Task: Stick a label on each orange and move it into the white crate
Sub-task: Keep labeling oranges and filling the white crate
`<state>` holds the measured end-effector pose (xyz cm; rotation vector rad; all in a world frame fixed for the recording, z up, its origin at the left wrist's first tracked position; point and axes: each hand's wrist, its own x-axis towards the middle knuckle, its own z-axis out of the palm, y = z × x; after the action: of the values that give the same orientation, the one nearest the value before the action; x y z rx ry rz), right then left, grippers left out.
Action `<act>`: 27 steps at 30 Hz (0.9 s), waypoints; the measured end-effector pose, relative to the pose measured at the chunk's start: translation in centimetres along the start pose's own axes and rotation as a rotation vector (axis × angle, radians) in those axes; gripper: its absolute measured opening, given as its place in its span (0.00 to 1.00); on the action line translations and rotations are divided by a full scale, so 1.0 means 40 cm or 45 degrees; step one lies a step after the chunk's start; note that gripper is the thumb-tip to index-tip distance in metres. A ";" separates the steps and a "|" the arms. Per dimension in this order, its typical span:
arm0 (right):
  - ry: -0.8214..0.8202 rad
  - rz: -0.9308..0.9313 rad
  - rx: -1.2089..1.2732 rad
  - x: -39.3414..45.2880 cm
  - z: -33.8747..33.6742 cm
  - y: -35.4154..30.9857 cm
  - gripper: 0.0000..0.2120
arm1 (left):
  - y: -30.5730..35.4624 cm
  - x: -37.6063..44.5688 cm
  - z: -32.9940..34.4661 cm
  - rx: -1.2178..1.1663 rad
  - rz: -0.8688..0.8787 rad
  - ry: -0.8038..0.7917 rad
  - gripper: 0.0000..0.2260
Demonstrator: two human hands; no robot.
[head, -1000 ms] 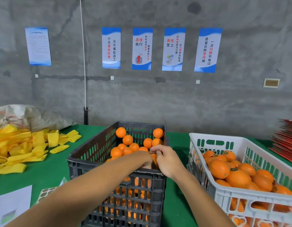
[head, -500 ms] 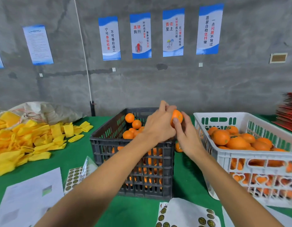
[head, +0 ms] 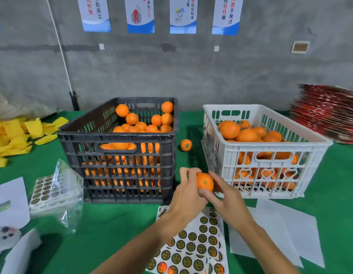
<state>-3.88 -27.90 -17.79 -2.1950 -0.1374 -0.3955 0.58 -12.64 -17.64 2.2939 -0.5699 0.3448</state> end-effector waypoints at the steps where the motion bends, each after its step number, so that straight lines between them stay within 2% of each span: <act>1: -0.055 0.037 -0.012 -0.011 0.014 0.018 0.36 | -0.024 -0.012 0.025 -0.018 -0.060 -0.040 0.27; 3: -0.106 0.088 -0.007 -0.026 0.035 0.043 0.35 | -0.065 -0.030 0.061 -0.055 -0.113 -0.084 0.28; 7: -0.215 0.070 -0.069 -0.051 0.023 0.074 0.28 | -0.108 -0.061 0.092 -0.201 -0.149 -0.054 0.30; 11: -0.452 0.052 -0.195 -0.067 0.007 0.102 0.39 | -0.120 -0.059 0.091 -0.357 -0.266 0.045 0.28; 14: -0.603 -0.020 -0.205 -0.063 0.032 0.110 0.39 | -0.127 -0.061 0.094 -0.420 -0.299 0.015 0.28; 18: -0.611 -0.045 -0.140 -0.060 0.037 0.125 0.34 | -0.137 -0.058 0.095 -0.491 -0.373 0.034 0.32; 22: -0.545 -0.151 -0.159 -0.059 0.041 0.122 0.25 | -0.146 -0.059 0.099 -0.515 -0.331 0.047 0.30; 27: -0.506 -0.218 -0.218 -0.061 0.043 0.122 0.21 | -0.156 -0.058 0.103 -0.555 -0.344 0.049 0.31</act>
<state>-4.62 -29.40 -23.25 -2.4177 -0.5277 -0.0601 1.99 -10.96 -25.16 1.9044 -0.2748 0.1173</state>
